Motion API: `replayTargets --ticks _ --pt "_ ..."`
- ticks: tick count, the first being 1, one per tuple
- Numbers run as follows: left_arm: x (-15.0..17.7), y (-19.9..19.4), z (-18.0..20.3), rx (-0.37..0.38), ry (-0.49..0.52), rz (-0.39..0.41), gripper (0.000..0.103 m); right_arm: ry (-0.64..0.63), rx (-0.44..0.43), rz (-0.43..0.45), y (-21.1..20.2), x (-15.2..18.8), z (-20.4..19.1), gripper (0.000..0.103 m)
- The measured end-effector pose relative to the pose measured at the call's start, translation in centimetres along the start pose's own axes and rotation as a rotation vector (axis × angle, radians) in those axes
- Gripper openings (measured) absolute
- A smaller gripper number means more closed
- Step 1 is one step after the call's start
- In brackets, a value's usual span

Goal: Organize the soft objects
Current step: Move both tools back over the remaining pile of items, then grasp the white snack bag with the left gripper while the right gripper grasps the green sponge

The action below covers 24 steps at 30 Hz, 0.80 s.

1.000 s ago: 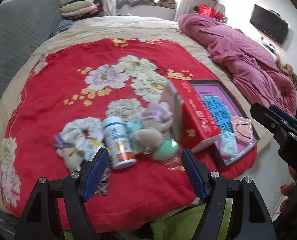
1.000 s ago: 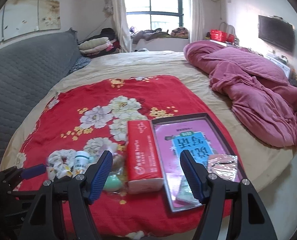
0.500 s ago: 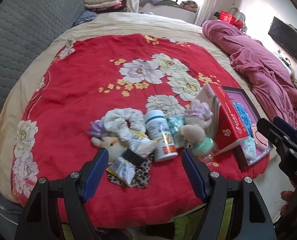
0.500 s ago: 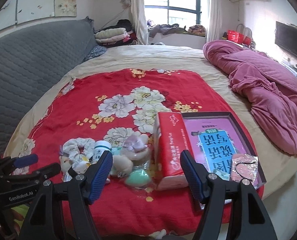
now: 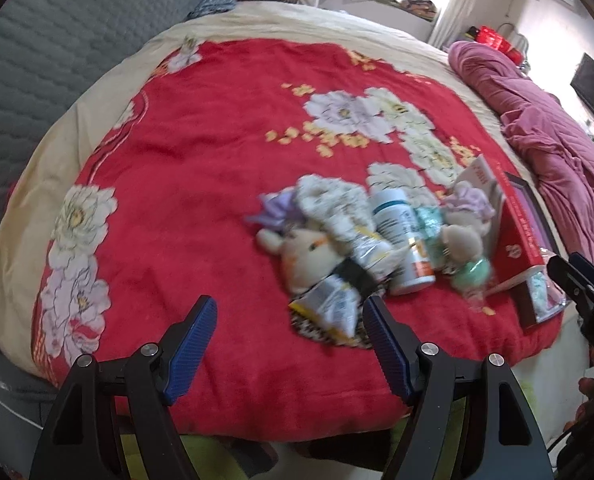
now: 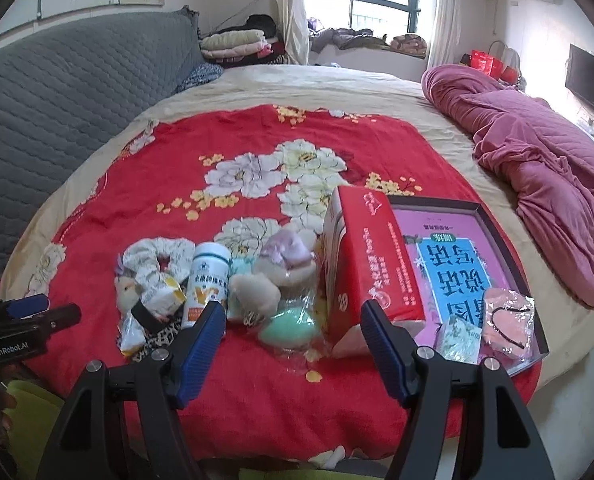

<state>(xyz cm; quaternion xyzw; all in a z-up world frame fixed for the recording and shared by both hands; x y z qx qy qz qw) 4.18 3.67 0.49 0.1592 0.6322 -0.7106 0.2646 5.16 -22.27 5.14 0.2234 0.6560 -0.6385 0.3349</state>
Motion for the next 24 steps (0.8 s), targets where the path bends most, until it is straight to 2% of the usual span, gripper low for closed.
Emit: replayTargets --ticks 9,15,24 --pt "1.5 1.7 -1.1 0.012 -0.018 -0.039 0.077 -0.028 -0.021 -0.035 1.7 1.6 -1.4 0.069" --pt "1.4 3.3 0.3 0.062 0.005 -0.044 0.076 -0.030 -0.024 -0.071 3.4 2.6 -1.7 0.069" --pt "1.3 7.3 2.2 0.118 0.055 -0.095 0.074 -0.010 -0.018 -0.108 5.2 3.5 -0.9 0.069"
Point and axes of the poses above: each gripper's, at about its wrist camera, not at the fingertips, and y roughly the way its jaws point, z to its right, x to its underside, the point moved 2 cm from there along y, roughly the way its jaws point, and after that the axes turned 5 degrees about z, right-handed, at the moved point
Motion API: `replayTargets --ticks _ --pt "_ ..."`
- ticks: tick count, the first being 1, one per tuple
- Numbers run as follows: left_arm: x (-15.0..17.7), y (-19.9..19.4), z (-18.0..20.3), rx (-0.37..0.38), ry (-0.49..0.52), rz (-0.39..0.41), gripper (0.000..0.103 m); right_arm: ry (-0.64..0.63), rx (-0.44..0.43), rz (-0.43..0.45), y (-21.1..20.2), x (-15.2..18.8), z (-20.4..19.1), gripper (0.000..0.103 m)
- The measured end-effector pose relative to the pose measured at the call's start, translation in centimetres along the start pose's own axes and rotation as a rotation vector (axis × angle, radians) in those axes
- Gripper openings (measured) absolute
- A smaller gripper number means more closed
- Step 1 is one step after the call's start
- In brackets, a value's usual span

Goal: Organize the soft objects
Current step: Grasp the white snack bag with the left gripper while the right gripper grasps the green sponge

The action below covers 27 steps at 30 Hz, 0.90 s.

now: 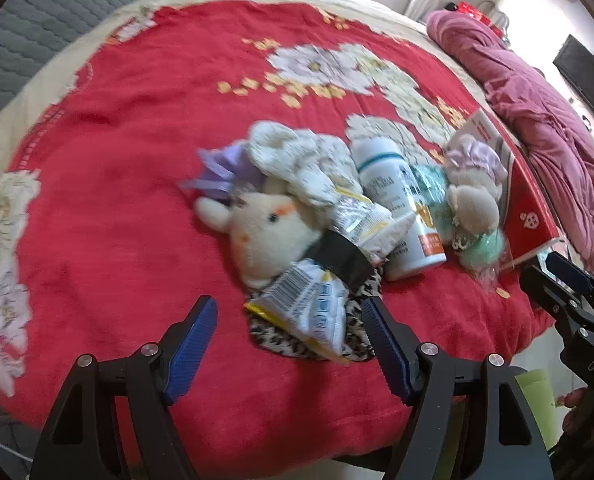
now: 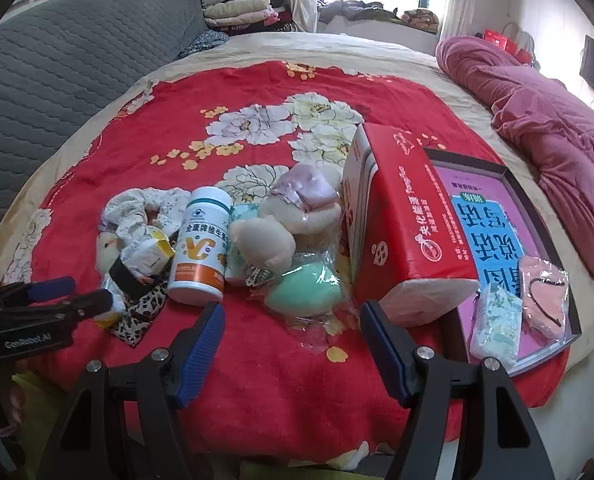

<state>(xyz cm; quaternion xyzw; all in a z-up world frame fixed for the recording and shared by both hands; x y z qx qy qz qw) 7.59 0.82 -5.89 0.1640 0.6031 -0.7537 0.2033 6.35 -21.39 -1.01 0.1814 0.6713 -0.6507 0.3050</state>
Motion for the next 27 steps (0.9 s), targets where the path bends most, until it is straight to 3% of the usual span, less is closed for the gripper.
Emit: replayTargets --ticks 5,18,27 --pt "0.1 1.3 0.6 0.024 0.022 -0.015 0.063 0.000 0.002 -0.019 1.1 0.2 0.2 0.069" --pt "-0.5 2.1 -0.1 0.075 0.020 -0.015 0.062 -0.129 0.071 -0.070 5.7 0.6 -1.3 0.069" --pt "-0.5 2.6 -0.1 0.089 0.009 -0.030 0.062 -0.199 0.137 -0.060 8.5 0.4 -1.9 0.069"
Point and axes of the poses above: each gripper's, at about its wrist camera, not at the fingertips, and y roughly the way its jaws point, z to its right, x to its underside, the point moved 2 cm from there along y, roughly the way its jaws point, and after that the axes turned 5 degrees about z, right-handed, at the moved point
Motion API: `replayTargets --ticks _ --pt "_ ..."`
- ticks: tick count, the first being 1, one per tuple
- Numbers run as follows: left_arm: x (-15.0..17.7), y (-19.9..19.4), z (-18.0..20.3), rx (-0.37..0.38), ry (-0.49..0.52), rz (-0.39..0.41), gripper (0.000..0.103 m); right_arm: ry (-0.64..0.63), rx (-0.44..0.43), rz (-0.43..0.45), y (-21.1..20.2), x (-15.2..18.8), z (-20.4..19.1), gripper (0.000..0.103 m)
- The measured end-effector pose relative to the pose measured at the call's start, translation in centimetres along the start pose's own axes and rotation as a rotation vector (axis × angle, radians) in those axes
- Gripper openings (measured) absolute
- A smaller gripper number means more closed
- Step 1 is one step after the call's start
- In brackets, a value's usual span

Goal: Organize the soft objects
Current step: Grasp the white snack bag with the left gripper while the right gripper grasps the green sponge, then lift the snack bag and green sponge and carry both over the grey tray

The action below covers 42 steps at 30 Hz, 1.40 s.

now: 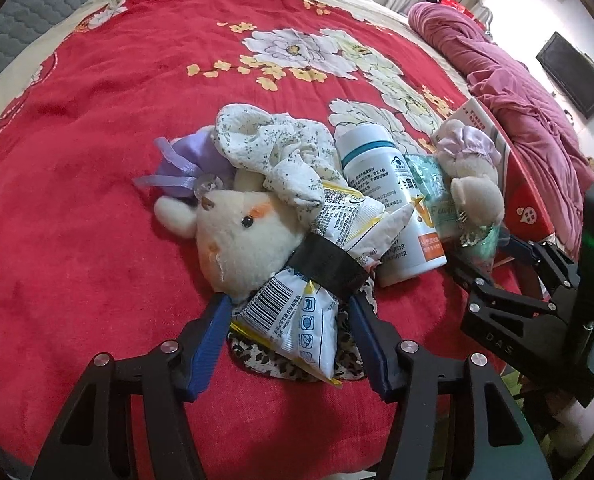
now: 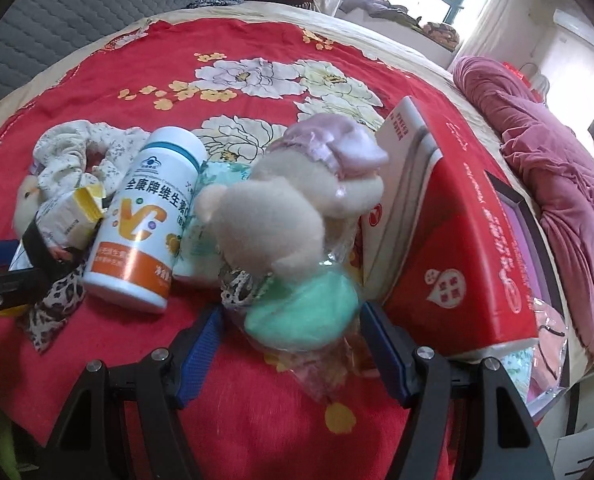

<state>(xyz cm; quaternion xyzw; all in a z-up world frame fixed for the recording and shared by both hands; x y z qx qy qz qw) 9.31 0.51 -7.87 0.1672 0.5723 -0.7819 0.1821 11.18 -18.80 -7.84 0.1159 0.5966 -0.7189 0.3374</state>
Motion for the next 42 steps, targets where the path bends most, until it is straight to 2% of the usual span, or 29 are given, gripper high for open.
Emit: replayTargets --ticks 1,3,7,8,21,30,34,37,42 --pt "0.0 0.0 0.0 0.001 -0.002 0.000 0.062 -0.002 0.000 0.004 0.0 0.0 0.0 0.066" --pt "0.0 0.1 -0.1 0.008 -0.012 0.002 0.062 0.007 0.005 0.019 -0.2 0.1 0.3 0.053" --pt "0.1 0.0 -0.1 0.019 -0.020 0.011 0.058 0.072 -0.060 0.042 -0.9 0.5 1.7 0.048" --pt "0.1 -0.1 -0.1 0.018 -0.018 0.012 0.052 0.080 -0.072 0.047 -1.2 0.5 1.9 0.047" --pt "0.8 -1.5 0.1 0.063 -0.034 -0.005 0.050 0.169 -0.242 0.067 -4.2 1.3 2.1 0.046" --pt "0.5 -0.9 0.1 0.046 -0.016 -0.018 0.051 0.145 -0.301 0.049 -4.3 1.4 0.6 0.046" --pt "0.2 -0.2 0.5 0.040 0.001 -0.025 0.056 0.142 -0.304 0.024 -3.7 1.5 0.2 0.047" --pt "0.1 0.4 0.6 0.042 0.006 -0.026 0.057 0.152 -0.301 0.012 -2.9 1.5 0.1 0.047" --pt "0.1 0.4 0.6 0.053 -0.012 -0.015 0.049 0.149 -0.302 0.023 -3.0 1.4 0.1 0.046"
Point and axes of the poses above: each gripper's, at about its wrist camera, not at the fingertips, and y roughly the way its jaws point, z to its right, x to its underside, the point moved 2 cm from there along y, roughly the way its jaws point, and after that the axes turned 5 degrees about z, right-handed, at the moved point
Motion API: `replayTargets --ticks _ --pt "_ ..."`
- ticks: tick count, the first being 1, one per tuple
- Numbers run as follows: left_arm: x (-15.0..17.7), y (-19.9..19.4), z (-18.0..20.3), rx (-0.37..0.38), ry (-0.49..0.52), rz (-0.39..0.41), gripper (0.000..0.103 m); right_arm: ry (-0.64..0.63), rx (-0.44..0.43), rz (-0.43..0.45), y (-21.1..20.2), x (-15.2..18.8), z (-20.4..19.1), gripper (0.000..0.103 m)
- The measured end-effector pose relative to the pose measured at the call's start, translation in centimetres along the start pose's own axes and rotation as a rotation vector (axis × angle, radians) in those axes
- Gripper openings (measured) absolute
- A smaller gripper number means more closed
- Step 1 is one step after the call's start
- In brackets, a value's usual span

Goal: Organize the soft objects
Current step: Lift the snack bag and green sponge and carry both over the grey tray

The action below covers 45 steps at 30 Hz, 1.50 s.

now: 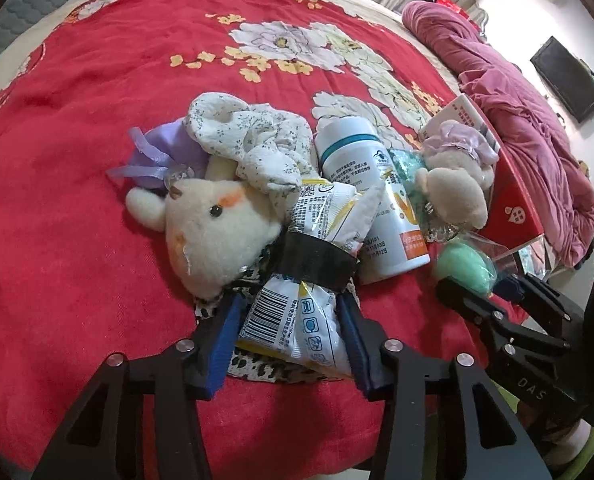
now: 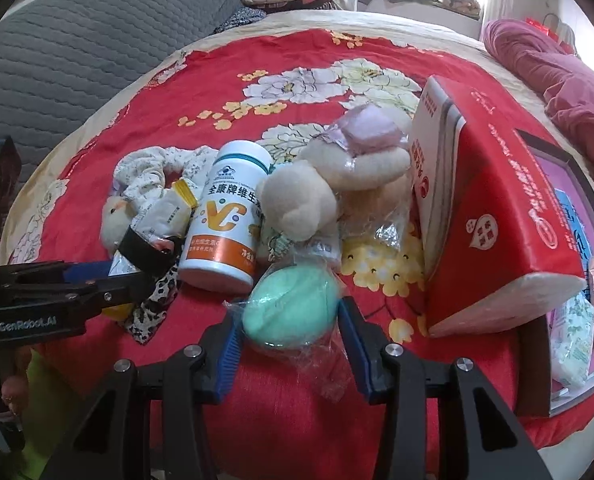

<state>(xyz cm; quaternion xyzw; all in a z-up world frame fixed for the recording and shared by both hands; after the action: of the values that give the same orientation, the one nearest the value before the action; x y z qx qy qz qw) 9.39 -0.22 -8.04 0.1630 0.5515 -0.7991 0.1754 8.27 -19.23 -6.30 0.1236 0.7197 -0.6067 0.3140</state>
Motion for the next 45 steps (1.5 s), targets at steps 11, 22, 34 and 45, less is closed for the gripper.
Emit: replayTargets --ticks 11,22,34,45 --pt "0.2 -3.3 1.2 0.034 -0.002 0.052 0.046 0.053 -0.062 0.052 -3.2 -0.4 0.5 0.045" --pt "-0.4 -6.9 2.6 0.027 0.000 0.115 0.046 0.069 -0.077 0.125 -6.3 -1.5 0.7 0.045" --pt "-0.5 -8.6 6.2 0.035 0.043 0.144 0.046 0.080 -0.052 0.230 -9.7 -3.7 2.6 0.045" --pt "-1.7 -8.0 9.9 0.047 0.067 0.145 0.046 0.161 -0.020 0.297 -12.3 -4.9 7.1 0.045"
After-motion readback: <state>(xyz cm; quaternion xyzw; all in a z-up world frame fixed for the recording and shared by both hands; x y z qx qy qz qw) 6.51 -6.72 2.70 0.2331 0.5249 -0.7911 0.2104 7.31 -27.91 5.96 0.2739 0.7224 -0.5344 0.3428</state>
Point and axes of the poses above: each gripper's, at about its wrist camera, not at the fingertips, and y roughly the way its jaws point, z to its right, x to its underside, the point moved 2 cm from there along y, roughly the way its jaws point, and after that the axes turned 5 degrees about z, right-handed, at the moved point
